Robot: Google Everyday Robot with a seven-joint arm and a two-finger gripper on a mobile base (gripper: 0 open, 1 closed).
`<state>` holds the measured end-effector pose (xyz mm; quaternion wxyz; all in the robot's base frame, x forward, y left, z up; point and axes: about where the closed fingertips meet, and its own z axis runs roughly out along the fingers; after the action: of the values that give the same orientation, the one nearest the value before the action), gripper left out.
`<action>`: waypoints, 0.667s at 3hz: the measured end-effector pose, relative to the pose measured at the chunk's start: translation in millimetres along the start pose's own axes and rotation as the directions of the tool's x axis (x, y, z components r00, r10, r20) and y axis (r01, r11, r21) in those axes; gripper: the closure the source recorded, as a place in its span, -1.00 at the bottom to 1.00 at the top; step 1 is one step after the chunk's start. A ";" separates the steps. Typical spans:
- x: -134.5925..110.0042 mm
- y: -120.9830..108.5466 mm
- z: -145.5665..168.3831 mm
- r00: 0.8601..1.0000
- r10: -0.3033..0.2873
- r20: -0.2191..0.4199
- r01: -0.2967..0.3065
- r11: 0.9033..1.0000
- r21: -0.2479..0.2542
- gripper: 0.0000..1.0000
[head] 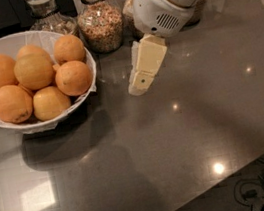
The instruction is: Pick orange from white bowl
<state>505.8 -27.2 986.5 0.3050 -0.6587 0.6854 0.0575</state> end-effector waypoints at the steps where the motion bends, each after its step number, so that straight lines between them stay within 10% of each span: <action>1: -21.5 0.5 28.7 0.998 0.036 0.055 -0.036 0.999 0.006 -1.00; 2: -33.4 -0.4 47.0 0.991 0.069 0.111 -0.067 0.998 -0.020 -1.00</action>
Offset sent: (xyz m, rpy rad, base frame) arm 0.0253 0.0709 -0.0355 0.2029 0.0770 -0.0101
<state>520.4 24.3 965.3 0.3354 -0.6331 0.6888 0.1104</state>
